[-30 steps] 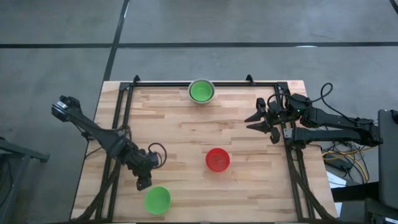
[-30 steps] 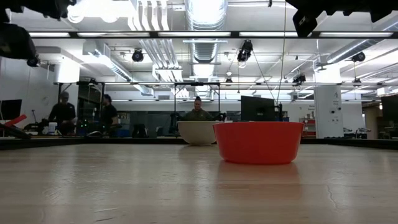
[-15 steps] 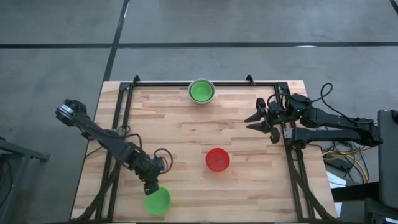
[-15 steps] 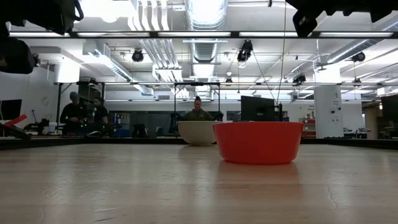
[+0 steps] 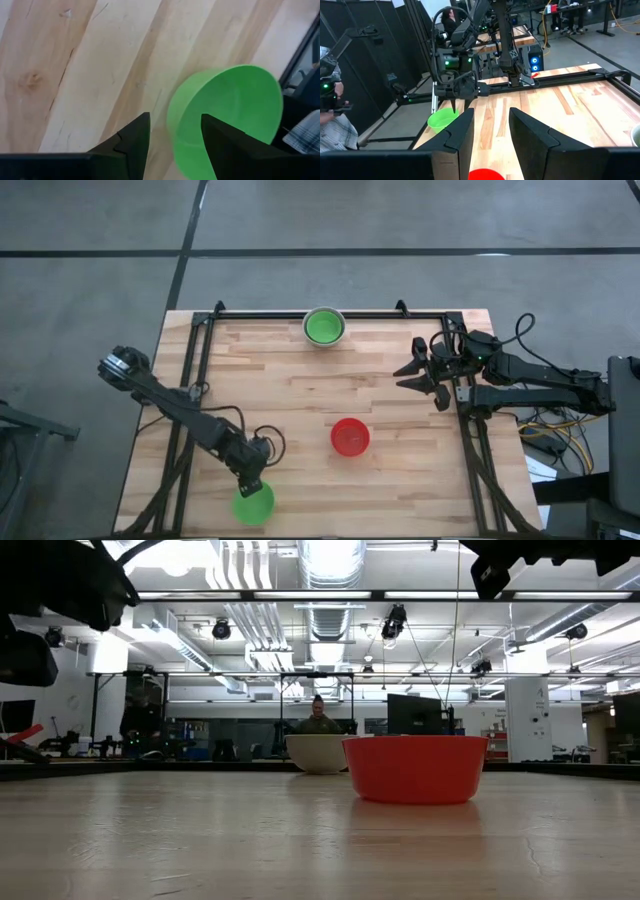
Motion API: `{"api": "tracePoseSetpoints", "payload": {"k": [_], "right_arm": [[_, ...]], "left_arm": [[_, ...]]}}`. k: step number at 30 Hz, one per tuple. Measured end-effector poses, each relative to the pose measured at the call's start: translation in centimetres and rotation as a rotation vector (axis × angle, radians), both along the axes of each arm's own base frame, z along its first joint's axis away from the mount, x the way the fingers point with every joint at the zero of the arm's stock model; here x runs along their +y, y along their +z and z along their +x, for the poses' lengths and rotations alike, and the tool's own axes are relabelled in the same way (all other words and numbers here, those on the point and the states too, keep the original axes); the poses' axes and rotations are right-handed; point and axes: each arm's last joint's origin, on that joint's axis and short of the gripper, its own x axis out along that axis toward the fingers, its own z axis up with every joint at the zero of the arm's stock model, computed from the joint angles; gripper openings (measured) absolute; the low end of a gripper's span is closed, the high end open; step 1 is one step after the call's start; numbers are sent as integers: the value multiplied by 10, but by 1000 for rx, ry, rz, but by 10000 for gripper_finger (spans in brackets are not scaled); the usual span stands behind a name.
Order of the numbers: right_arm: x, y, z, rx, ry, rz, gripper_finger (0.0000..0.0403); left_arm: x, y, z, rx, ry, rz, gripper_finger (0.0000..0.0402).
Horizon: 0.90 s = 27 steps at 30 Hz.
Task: Nest bowls inside each other
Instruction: Stack the green bowl on top of the green bowl
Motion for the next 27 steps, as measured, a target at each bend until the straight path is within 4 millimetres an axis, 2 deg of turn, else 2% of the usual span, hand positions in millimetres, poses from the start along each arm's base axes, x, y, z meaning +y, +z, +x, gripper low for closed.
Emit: {"api": "tracePoseSetpoints", "payload": {"k": [23, 27], "right_arm": [[0, 0, 0, -1, 0, 1, 121], [0, 0, 0, -1, 0, 1, 121]], "left_arm": [[-9, -29, 7, 87, -4, 58, 181], [-9, -30, 8, 87, -3, 57, 168]]}}
